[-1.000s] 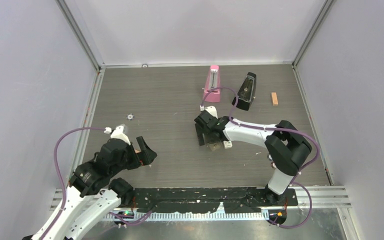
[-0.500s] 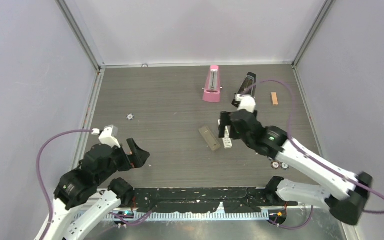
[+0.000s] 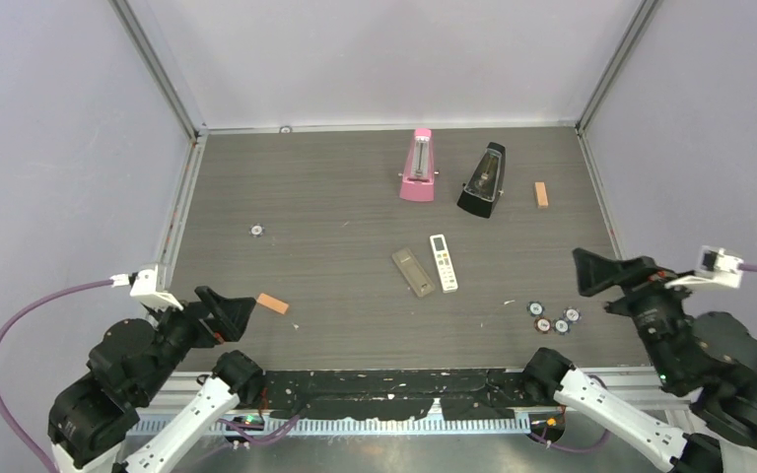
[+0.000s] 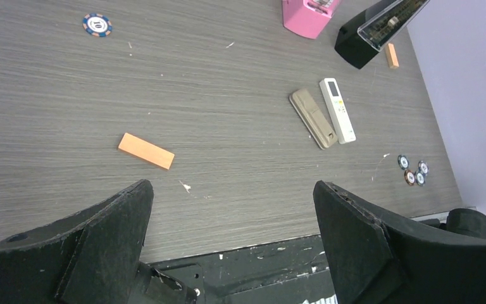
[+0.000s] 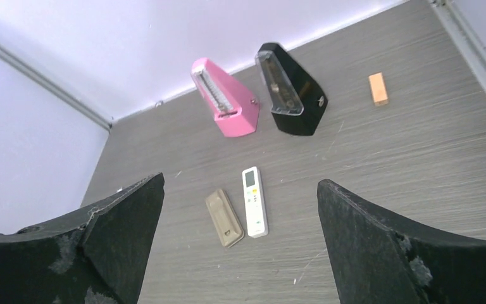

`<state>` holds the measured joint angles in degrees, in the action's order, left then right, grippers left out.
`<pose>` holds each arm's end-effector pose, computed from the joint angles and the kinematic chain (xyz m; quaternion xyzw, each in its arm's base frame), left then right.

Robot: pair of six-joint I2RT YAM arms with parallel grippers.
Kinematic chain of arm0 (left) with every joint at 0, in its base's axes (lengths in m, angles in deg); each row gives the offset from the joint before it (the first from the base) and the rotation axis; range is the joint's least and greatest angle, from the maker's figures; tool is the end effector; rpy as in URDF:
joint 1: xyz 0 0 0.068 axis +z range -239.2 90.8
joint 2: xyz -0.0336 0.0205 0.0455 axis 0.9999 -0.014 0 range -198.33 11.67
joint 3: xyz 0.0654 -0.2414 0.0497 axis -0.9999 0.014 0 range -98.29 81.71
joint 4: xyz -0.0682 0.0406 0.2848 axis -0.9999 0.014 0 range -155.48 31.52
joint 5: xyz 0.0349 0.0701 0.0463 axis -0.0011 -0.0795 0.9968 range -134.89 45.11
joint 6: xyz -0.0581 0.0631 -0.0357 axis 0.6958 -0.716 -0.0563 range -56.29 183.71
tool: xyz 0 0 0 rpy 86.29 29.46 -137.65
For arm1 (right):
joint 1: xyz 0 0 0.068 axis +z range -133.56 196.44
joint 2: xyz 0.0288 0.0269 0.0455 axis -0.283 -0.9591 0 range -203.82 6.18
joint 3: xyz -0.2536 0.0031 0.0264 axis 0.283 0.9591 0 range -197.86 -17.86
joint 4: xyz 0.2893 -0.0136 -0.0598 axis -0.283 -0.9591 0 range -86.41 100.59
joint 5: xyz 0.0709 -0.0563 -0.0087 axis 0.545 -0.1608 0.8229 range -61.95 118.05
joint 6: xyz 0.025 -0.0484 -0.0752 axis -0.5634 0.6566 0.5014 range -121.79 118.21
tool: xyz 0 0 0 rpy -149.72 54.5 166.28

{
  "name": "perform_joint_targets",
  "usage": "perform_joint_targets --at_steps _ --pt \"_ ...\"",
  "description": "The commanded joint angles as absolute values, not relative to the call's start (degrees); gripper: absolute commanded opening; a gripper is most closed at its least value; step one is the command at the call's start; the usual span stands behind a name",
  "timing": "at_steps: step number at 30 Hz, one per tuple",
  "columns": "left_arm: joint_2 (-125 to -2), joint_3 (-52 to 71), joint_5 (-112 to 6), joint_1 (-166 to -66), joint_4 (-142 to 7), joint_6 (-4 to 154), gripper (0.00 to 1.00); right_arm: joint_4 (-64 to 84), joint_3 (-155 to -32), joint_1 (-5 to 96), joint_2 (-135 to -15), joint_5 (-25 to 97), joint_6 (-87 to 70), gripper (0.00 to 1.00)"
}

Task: Load the batteries into the remote control
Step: Reset both arms

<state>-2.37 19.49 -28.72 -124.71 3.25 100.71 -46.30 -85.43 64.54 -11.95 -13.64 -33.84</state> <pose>0.0698 -0.0213 0.3685 -0.0907 0.8126 -0.2403 0.5232 0.0809 0.0070 0.4250 0.1344 0.7282 0.1923 0.6439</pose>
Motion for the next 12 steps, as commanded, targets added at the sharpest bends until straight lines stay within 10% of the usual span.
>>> perform_joint_targets --at_steps 1,12 --pt "-1.51 17.09 -26.95 -124.59 4.14 100.72 1.00 -52.06 -89.09 64.27 -10.33 -18.69 -33.77 0.95" --pt "-0.55 15.42 -26.32 -124.64 3.51 101.15 1.00 -52.22 -91.44 64.30 -9.34 -18.71 -34.22 0.95"
